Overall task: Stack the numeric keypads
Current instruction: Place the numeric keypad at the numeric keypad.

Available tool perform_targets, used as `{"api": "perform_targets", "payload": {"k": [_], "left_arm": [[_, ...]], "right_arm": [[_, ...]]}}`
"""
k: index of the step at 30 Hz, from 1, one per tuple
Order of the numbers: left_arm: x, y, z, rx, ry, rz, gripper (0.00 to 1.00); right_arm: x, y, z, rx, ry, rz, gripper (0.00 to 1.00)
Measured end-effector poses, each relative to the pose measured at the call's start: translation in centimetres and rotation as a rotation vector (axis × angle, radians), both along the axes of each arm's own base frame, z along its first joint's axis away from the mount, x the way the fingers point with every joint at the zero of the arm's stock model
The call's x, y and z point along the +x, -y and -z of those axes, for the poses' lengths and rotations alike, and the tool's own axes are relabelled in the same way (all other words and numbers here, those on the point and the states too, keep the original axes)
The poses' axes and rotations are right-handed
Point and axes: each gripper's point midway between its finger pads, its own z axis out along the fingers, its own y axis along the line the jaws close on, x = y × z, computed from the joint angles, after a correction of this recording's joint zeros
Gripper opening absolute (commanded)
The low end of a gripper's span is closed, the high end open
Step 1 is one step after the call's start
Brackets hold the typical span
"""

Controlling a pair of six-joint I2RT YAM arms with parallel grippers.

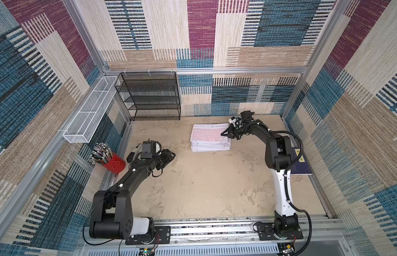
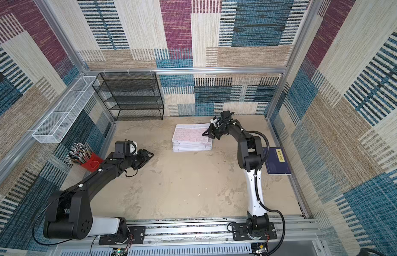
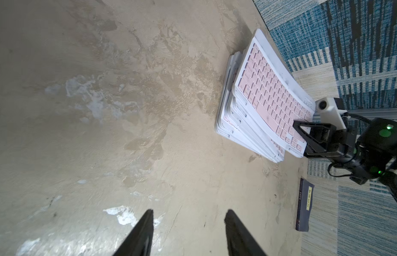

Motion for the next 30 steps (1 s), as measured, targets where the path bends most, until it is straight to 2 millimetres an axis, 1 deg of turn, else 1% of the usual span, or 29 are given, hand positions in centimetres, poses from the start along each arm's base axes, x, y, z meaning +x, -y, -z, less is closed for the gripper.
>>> {"api": "perform_targets", "payload": {"k": [5, 12, 15, 21, 23, 26, 30], "left_arm": [[0.1, 0.0, 0.0, 0.0, 0.002, 0.0, 0.55], [0.1, 0.0, 0.0, 0.002, 0.002, -0.002, 0.55], [0.0, 0.0, 0.0, 0.002, 0.003, -0.001, 0.55], [0.0, 0.0, -0.7, 0.002, 0.022, -0.001, 0.55], [-0.1, 0.0, -0.9, 0.001, 0.028, -0.001, 0.55], [-0.2, 0.0, -1.0, 0.001, 0.034, -0.001, 0.55], [-0.3, 0.0, -1.3, 0.002, 0.044, -0.003, 0.55]], "right_arm": [[0.0, -0.1, 1.1, 0.015, -0.018, -0.011, 0.0], [-0.4, -0.1, 1.8, 0.019, -0.024, -0.015, 0.0], [-0.6, -0.1, 1.4, 0.031, -0.008, -0.015, 0.06], [-1.2, -0.1, -0.5, 0.033, 0.013, -0.004, 0.13], [-1.5, 0.0, -0.8, 0.023, 0.013, 0.003, 0.15], [-1.8, 0.3, -0.6, 0.004, 0.005, 0.014, 0.19], [-2.5, 0.8, 0.6, -0.029, -0.039, 0.032, 0.3]]}}
